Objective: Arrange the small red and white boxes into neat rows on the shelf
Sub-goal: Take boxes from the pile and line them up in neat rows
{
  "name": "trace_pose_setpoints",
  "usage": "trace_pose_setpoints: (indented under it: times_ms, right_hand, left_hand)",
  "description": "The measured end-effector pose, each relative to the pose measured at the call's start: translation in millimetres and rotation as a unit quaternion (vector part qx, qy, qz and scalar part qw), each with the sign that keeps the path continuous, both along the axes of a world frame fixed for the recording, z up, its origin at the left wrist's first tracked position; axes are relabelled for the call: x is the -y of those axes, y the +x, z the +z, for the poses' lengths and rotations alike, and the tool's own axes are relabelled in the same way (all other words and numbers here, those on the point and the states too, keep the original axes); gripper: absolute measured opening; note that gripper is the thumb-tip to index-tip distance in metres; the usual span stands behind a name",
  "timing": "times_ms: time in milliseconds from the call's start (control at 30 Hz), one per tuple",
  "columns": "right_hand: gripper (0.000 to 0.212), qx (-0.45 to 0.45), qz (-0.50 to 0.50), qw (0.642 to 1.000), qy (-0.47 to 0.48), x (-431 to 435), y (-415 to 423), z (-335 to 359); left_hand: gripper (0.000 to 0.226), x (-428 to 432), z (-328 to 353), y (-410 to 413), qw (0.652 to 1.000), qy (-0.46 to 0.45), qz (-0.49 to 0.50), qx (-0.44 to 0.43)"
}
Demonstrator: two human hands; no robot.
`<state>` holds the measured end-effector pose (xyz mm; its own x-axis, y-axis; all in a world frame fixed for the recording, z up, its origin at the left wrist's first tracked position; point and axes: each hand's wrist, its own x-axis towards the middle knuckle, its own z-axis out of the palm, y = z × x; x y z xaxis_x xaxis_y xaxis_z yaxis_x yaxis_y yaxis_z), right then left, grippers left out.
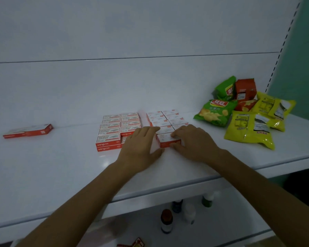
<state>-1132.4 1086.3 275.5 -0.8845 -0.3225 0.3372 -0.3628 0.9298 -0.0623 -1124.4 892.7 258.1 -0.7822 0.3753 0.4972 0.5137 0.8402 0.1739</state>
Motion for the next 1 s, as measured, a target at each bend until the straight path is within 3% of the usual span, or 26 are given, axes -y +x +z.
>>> trace_pose_setpoints:
  times_ms: [233, 467, 667, 1000]
  right_hand:
    - [0.043, -0.053, 0.040, 0.997, -0.037, 63.5, 7.8, 15.2]
    - [0.039, -0.075, 0.174, 0.979, -0.078, 196.1, 14.6, 8.2]
    - [0.045, -0.033, 0.237, 0.968, -0.071, 287.6, 14.2, -0.7]
    - [0.042, 0.117, 0.174, 0.978, -0.024, 376.3, -18.1, -10.8]
  left_hand:
    - [0.061, 75.3, 5.3, 21.7, 0.999, 0.004, 0.040, 0.026]
    - [0.063, 184.6, 5.9, 59.1, 0.988, 0.010, 0.142, 0.053]
    - [0.063, 278.8, 6.4, 69.3, 0.981, 0.006, 0.184, 0.056]
    - [0.061, 377.6, -0.7, 46.1, 0.988, 0.012, 0.144, 0.062]
